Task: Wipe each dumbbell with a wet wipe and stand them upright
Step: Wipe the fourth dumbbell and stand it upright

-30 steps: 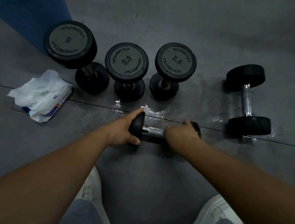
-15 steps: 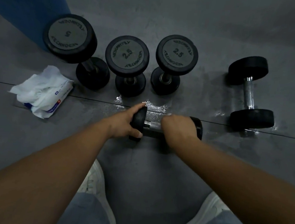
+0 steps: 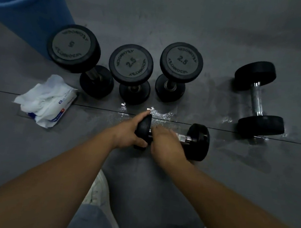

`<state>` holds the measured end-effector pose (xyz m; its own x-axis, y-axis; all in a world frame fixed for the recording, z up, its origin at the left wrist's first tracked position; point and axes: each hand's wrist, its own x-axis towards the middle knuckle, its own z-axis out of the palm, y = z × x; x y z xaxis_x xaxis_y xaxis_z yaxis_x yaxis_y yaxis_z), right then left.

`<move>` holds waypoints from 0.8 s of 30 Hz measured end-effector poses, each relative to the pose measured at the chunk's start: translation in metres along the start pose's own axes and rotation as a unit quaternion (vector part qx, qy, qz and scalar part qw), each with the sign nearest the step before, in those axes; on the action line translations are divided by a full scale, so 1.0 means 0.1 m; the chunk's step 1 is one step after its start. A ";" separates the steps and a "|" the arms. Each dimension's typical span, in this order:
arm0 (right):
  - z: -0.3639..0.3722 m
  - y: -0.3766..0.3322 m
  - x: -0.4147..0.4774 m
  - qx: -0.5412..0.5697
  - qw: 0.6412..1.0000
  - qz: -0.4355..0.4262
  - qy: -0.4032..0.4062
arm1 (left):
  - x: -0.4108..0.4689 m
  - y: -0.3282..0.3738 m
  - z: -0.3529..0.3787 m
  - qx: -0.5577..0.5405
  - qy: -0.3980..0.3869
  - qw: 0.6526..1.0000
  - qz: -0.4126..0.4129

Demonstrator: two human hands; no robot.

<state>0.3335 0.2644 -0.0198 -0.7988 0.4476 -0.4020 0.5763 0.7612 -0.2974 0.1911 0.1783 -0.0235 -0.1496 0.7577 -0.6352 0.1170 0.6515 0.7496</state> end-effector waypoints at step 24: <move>0.06 0.14 0.11 0.072 0.997 0.019 0.022 | 0.04 -0.04 -0.02 -0.016 -0.005 1.000 -0.010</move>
<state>0.3338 0.2769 -0.0340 -0.7814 0.4963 -0.3783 0.6219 0.6694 -0.4064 0.1875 0.1789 -0.0287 -0.1409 0.7445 -0.6526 0.0822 0.6657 0.7417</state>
